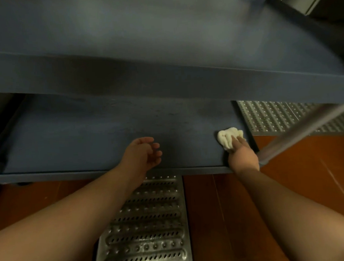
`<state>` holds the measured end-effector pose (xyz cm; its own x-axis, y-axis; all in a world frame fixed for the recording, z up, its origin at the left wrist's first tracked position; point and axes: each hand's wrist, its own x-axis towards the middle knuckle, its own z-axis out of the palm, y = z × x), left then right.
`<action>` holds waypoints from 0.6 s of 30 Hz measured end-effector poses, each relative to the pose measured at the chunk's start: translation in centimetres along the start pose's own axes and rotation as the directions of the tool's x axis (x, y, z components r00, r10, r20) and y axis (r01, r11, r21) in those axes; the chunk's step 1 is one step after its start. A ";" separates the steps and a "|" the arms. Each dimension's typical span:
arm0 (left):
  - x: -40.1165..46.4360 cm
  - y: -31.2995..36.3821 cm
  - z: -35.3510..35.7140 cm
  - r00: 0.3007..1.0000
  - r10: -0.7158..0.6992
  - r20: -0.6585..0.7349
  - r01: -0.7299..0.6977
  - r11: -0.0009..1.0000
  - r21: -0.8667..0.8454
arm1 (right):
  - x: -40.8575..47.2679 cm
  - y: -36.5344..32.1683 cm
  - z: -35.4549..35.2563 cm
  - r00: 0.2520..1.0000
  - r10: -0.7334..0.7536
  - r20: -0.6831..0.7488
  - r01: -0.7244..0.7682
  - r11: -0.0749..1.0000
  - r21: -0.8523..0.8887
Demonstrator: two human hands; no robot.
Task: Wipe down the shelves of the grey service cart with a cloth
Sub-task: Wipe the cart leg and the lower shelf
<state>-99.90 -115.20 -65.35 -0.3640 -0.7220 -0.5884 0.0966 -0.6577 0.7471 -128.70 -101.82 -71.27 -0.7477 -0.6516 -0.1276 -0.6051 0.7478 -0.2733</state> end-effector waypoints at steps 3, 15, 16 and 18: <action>-0.1 0.5 -2.0 0.997 -0.032 0.066 0.033 0.999 -0.001 | -0.6 -0.9 -0.2 0.999 0.046 -0.018 -0.045 0.997 0.060; -2.8 5.2 -15.2 0.995 0.102 -0.020 -0.099 0.989 0.112 | -6.6 -18.9 6.2 0.989 -0.144 0.034 0.139 0.983 0.120; -3.1 5.6 -16.7 0.993 0.111 -0.043 -0.105 0.988 0.113 | -7.6 -21.4 7.0 0.983 -0.175 0.052 0.170 0.980 0.102; -3.7 6.4 -20.0 0.987 0.128 -0.097 -0.118 0.988 0.102 | -9.6 -26.7 8.6 0.966 -0.227 0.122 0.219 0.973 0.076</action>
<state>-79.45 -121.05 -64.56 -0.2567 -0.8176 -0.5154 0.0437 -0.5425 0.8389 -103.06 -116.63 -70.96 -0.5522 -0.8147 -0.1773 -0.7314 0.5754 -0.3661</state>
